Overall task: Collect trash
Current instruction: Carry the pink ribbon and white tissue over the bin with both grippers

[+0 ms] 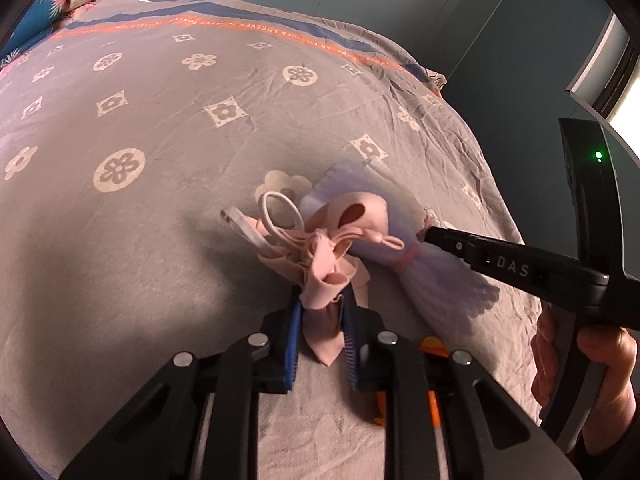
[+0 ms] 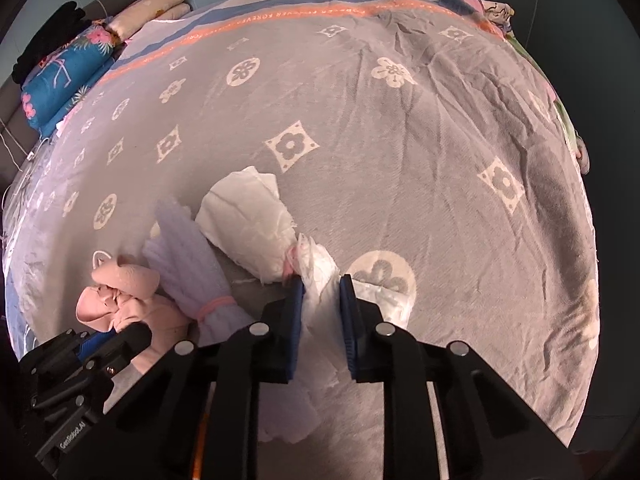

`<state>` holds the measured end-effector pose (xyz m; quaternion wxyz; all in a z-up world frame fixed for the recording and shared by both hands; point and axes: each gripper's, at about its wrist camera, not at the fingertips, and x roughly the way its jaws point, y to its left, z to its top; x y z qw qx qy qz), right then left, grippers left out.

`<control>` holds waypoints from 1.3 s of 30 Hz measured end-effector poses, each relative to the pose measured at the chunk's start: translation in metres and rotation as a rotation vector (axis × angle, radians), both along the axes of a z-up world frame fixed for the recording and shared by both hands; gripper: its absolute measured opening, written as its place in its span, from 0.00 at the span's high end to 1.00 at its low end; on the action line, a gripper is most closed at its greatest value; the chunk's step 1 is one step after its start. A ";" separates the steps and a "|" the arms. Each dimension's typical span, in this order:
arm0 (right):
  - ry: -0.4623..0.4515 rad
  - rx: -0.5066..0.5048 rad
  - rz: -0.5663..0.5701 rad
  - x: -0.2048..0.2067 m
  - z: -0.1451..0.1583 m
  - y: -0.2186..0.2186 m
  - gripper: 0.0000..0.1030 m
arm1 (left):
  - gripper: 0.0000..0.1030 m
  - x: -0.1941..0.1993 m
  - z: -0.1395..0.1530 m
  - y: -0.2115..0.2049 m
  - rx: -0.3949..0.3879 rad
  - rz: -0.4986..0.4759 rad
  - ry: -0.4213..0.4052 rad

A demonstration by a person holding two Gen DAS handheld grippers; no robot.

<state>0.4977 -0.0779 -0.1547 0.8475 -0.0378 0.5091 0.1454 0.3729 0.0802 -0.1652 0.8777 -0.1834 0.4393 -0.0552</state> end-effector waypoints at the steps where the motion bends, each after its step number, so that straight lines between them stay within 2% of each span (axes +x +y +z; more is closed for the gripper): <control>1: -0.004 0.005 0.009 -0.002 0.002 0.001 0.83 | 0.84 -0.001 0.001 0.001 0.002 0.001 -0.002; 12: -0.040 0.034 0.008 -0.024 0.032 -0.005 0.83 | 0.85 -0.029 0.021 0.029 -0.004 0.051 -0.018; 24: -0.103 0.061 -0.003 -0.067 0.082 -0.025 0.83 | 0.85 -0.078 0.067 0.054 0.014 0.106 -0.091; 39: -0.198 0.096 -0.017 -0.154 0.142 -0.066 0.83 | 0.85 -0.141 0.124 0.038 0.051 0.100 -0.205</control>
